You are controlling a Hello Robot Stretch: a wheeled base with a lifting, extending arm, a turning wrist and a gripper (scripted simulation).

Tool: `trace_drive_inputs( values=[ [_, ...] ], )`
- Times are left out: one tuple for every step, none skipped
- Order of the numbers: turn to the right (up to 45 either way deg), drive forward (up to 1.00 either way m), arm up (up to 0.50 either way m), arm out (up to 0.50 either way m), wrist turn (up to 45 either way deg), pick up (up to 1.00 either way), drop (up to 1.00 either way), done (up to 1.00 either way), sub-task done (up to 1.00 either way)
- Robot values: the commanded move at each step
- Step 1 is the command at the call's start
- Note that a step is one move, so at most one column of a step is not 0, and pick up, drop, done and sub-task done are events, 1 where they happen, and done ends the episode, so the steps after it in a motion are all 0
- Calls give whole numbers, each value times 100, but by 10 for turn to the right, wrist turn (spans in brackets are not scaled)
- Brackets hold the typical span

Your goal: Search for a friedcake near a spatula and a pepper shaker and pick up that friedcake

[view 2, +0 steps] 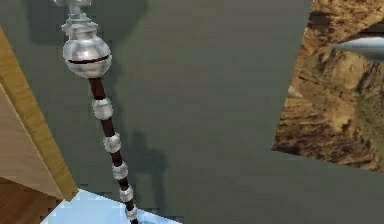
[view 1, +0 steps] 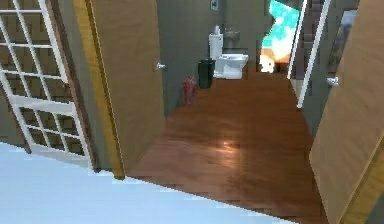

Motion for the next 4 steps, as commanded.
trace_drive_inputs(
  values=[
    [0, 95, 0, 0, 0, 0, 0, 0, 0],
    [240, 0, 0, 0, 0, 0, 0, 0, 0],
    [0, 100, 0, 0, 0, 0, 0, 0, 0],
    [0, 100, 0, 0, 0, 0, 0, 0, 0]
  ],
)
